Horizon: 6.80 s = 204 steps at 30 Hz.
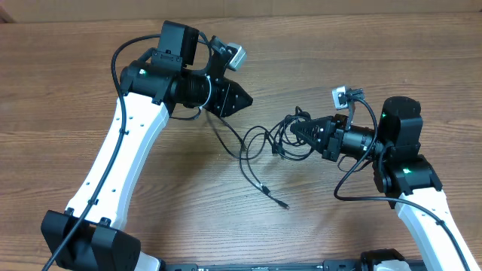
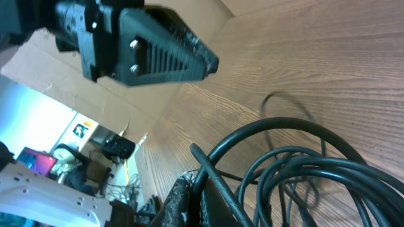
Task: Untangle cables
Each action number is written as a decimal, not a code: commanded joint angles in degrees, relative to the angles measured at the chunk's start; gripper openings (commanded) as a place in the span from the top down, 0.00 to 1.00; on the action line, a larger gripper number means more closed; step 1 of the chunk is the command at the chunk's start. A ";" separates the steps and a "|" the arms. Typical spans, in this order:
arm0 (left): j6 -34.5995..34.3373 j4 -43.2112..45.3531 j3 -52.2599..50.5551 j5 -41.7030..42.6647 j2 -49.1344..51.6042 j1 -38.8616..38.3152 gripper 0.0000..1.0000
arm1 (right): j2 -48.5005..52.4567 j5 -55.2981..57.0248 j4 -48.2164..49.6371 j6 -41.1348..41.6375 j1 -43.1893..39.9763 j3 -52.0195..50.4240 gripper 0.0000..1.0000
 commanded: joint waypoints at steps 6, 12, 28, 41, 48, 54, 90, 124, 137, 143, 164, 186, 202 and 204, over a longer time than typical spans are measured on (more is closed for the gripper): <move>0.42 0.02 0.85 5.18 -0.44 -3.41 0.44 | -0.57 -1.90 4.13 2.27 0.33 0.79 0.96; 0.33 3.02 0.85 5.31 -0.33 -6.36 0.45 | -0.57 -5.27 13.22 6.73 0.33 0.79 0.96; 0.42 2.21 0.79 7.04 -0.22 -6.88 0.71 | -0.52 -1.49 12.20 7.54 0.31 0.79 0.91; -3.54 -1.18 0.79 -16.20 0.02 -7.61 0.40 | 0.24 53.94 -36.35 11.76 0.31 0.79 0.00; -4.37 -0.63 0.79 -12.96 3.89 -10.73 0.40 | 0.24 60.85 -40.59 17.57 -0.09 0.79 0.00; -13.53 0.09 0.79 -13.00 10.03 -14.82 0.42 | 0.22 65.18 -41.97 25.64 -3.43 1.42 0.00; -23.82 25.22 0.81 -7.52 33.94 -18.60 0.87 | 0.22 55.10 -42.18 23.50 -4.85 1.66 0.00; -10.25 15.96 4.28 -1.53 16.17 -19.87 0.96 | 0.24 28.57 -24.92 22.69 -4.85 1.64 0.55; -8.61 14.16 4.28 2.60 16.13 -20.04 0.96 | 0.24 29.46 -20.61 22.71 -4.85 1.64 0.71; -8.50 14.14 4.28 7.96 16.13 -20.04 0.96 | 0.39 30.58 -20.24 23.19 -4.85 1.64 0.80; -7.06 13.92 4.28 15.02 16.13 -19.93 0.96 | 0.46 31.32 -17.25 24.24 -4.85 1.64 0.82; -6.84 15.78 4.31 18.78 15.91 -19.08 0.96 | 0.46 27.80 -16.81 24.20 -4.79 1.49 0.69; -5.53 11.43 4.31 9.66 10.05 -17.03 0.96 | 6.49 28.98 -16.26 24.13 -3.30 1.49 0.96; -5.53 8.55 4.31 4.87 9.77 -14.45 0.96 | 6.49 31.69 -17.77 24.15 -3.74 1.49 0.96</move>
